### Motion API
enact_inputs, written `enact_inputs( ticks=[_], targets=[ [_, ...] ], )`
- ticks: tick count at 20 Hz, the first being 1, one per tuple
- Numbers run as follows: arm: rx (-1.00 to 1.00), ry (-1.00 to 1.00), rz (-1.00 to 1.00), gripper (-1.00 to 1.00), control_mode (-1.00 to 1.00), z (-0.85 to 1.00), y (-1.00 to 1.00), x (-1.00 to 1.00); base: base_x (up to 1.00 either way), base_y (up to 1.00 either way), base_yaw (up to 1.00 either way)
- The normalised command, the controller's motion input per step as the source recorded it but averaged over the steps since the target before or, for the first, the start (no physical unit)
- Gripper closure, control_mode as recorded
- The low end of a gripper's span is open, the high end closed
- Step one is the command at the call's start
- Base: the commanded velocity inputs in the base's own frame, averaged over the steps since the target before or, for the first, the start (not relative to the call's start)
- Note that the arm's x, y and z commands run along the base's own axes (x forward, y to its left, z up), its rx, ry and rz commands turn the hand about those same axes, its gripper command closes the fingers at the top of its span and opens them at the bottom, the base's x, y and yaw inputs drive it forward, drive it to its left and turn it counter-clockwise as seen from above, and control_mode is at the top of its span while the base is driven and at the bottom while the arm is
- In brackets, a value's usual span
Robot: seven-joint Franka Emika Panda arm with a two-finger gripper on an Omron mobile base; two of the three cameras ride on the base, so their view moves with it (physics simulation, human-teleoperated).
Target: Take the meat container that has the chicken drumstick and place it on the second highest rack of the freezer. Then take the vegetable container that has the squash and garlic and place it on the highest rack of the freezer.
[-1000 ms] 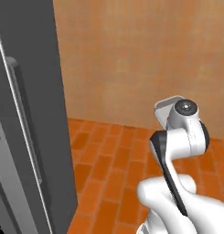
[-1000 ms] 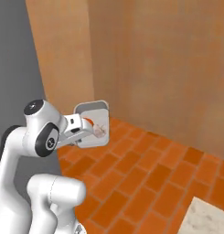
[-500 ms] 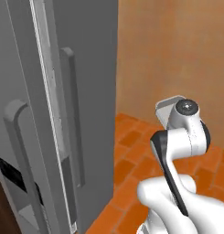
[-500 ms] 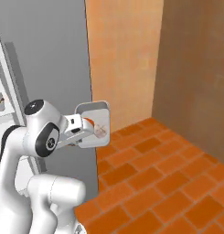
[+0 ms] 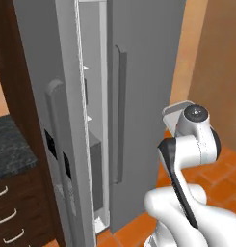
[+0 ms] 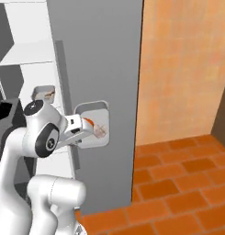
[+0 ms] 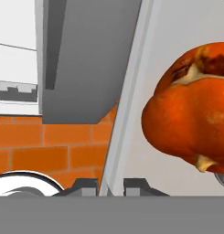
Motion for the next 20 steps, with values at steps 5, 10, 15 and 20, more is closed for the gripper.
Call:
enact_inputs(
  ticks=[5,10,15,20],
  targets=[
    [0.00,0.00,0.00,1.00,1.00,0.00,0.00,0.00,0.48,-0.01,0.46],
    [0.00,0.00,0.00,1.00,1.00,0.00,0.00,0.00,0.38,-0.19,0.52],
    [0.00,0.00,0.00,1.00,1.00,0.00,0.00,0.00,0.03,-0.18,0.39],
    [0.00,0.00,0.00,1.00,1.00,0.00,0.00,0.00,0.16,-0.30,0.41]
  ],
)
